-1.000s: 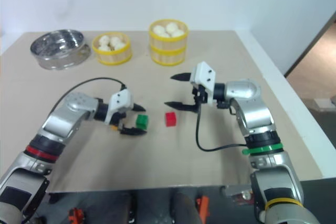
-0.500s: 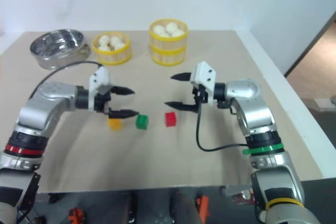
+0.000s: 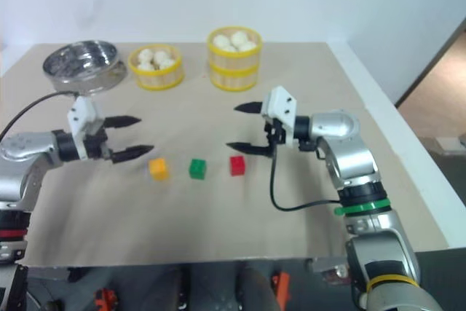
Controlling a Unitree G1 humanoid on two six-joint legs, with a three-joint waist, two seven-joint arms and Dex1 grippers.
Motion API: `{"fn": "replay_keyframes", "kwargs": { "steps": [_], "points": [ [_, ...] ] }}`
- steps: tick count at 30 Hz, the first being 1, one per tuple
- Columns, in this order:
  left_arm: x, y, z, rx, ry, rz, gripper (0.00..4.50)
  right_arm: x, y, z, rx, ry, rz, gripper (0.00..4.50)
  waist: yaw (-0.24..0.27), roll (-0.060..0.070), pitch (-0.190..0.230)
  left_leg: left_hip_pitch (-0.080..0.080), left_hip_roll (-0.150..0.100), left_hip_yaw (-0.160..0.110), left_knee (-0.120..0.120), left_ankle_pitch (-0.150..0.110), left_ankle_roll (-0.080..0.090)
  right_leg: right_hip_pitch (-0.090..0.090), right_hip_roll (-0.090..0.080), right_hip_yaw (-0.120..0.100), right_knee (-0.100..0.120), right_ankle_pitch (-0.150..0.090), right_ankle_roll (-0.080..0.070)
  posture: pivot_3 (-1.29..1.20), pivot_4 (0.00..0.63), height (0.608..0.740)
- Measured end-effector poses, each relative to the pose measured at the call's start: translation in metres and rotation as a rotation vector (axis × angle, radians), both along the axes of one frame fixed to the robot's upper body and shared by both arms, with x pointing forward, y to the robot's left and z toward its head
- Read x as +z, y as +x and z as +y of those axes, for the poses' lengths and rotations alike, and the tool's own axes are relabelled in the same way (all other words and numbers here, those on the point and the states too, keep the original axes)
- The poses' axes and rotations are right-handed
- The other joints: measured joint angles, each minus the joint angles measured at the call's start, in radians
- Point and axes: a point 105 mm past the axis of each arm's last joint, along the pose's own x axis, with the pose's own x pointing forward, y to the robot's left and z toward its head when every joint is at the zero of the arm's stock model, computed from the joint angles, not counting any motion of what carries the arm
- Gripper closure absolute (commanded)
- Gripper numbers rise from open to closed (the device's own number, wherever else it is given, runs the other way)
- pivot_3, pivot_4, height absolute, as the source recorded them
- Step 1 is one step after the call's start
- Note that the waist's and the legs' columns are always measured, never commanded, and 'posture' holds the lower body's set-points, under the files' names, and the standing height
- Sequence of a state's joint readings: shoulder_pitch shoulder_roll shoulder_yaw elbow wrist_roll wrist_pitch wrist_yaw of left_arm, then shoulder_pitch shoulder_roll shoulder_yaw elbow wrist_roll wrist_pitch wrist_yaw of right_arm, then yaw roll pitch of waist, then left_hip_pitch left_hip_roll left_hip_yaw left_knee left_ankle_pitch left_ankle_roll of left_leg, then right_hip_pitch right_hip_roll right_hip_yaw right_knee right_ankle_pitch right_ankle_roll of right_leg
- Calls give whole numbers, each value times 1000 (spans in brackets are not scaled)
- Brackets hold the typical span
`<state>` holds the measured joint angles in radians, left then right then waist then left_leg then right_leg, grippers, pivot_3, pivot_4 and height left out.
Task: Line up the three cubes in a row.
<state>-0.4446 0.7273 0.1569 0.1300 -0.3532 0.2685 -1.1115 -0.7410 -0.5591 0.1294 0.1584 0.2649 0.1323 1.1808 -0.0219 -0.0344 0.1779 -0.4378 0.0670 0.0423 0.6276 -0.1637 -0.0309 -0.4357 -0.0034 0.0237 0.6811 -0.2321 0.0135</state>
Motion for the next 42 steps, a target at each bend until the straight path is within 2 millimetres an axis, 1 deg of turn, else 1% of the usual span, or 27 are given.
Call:
{"fn": "replay_keyframes", "kwargs": {
  "steps": [3,6,14,18,20,21,24,29,33,35,39,40,42],
  "points": [
    [-12,-6,6,7,-11,29,17,-1,0,0,1,-7,-2,0,0,0,0,0,0,0,0,0,0,0,0,0,0,0,0,0,150,740],
    [-21,-12,5,-3,-32,56,17,-3,-1,1,10,-20,-3,0,0,0,0,0,0,0,0,0,0,0,0,0,0,0,0,0,150,740],
    [-16,-21,-9,-72,-107,82,17,-6,0,2,13,-26,8,0,0,0,0,0,0,0,0,0,0,0,0,0,0,0,0,0,150,740],
    [-26,-29,-14,-129,-76,126,17,-7,-2,1,23,-32,21,0,-1,0,0,0,0,0,-1,0,0,0,0,0,0,0,-1,0,150,740],
    [-33,-32,-18,-166,-31,149,17,-10,-5,2,45,-27,54,0,0,0,0,0,0,0,-1,0,0,0,0,0,0,0,-1,0,150,740],
    [-39,-32,-20,-185,2,160,17,-12,-8,2,60,-27,73,0,0,0,0,0,0,0,-1,0,0,0,0,0,0,0,-1,0,150,740],
    [-48,-29,-20,-193,34,175,17,-14,-10,3,71,-32,82,0,1,0,0,0,0,0,0,0,0,0,0,0,0,0,-1,0,150,740],
    [-45,-15,-20,-209,74,143,17,-13,-10,3,69,-35,76,0,1,0,0,0,0,0,0,0,0,0,0,0,0,0,-1,0,150,740],
    [-53,-10,-24,-231,91,158,17,-14,-9,2,57,-41,70,0,0,0,0,0,0,0,0,0,0,-1,0,0,0,0,-1,0,150,740],
    [-54,-8,-28,-250,88,164,17,-14,-9,1,53,-43,69,0,0,0,0,0,0,0,0,0,0,-1,1,0,0,0,-1,0,150,740],
    [-60,-7,-29,-264,99,185,17,-15,-11,-1,48,-54,63,0,0,0,0,0,0,0,0,0,0,-1,1,0,0,0,-1,0,150,740],
    [-63,-6,-28,-263,102,196,548,-15,-11,-2,45,-56,62,0,0,0,0,0,0,0,0,0,0,-1,1,0,0,0,-1,0,150,740],
    [-66,-5,-28,-265,107,206,1210,-16,-12,-2,44,-59,60,0,0,0,0,0,0,0,0,0,0,-1,1,0,0,0,-1,0,150,740]
  ]
}}
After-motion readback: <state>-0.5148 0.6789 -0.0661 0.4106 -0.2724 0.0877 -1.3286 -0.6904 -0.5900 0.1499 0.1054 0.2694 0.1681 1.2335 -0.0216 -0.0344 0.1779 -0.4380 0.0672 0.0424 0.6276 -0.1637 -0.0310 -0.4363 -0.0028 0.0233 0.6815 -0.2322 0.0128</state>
